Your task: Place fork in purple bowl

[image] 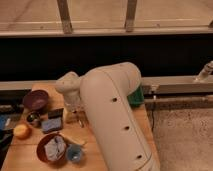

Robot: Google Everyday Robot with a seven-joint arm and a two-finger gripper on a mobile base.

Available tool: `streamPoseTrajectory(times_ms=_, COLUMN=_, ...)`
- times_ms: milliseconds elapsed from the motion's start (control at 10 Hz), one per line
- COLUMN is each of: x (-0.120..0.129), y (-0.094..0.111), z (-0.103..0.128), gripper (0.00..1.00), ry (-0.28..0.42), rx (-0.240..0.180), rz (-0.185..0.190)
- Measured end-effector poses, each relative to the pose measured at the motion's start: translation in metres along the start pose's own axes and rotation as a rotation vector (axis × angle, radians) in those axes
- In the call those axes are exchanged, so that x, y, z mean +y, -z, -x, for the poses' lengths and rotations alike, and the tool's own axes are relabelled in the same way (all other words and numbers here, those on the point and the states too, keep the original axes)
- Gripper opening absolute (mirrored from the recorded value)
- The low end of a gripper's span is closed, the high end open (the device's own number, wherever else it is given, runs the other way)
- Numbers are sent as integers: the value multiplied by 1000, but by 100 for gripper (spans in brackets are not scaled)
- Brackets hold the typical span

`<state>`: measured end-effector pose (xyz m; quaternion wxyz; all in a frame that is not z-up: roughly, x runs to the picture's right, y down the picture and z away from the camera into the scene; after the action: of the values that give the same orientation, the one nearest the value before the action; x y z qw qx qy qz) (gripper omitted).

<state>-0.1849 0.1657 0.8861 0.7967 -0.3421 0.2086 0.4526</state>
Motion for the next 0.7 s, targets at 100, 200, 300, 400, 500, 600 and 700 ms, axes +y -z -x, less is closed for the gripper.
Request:
streamPoseTrajectory(times_ms=100, x=0, y=-1, z=-1, gripper=77, ry=-6, rx=2, rz=-10)
streamPoseTrajectory(times_ms=200, x=0, y=-3, z=-3, gripper=77, ry=-14, rx=5, rz=-19)
streamPoseTrajectory(times_ms=300, x=0, y=-4, z=-3, gripper=77, ry=-17, rx=6, rz=-23)
streamPoseTrajectory(times_ms=400, x=0, y=-5, z=-5, gripper=77, ry=-21, rx=8, rz=-24)
streamPoseTrajectory(times_ms=500, x=0, y=-7, z=-6, gripper=72, ry=-22, rx=12, rz=-24)
streamPoseTrajectory(times_ms=600, x=-1, y=-8, z=-7, gripper=63, ry=-24, rx=15, rz=-23)
streamPoseTrajectory(times_ms=700, x=0, y=-8, z=-7, gripper=53, ry=-23, rx=17, rz=-23)
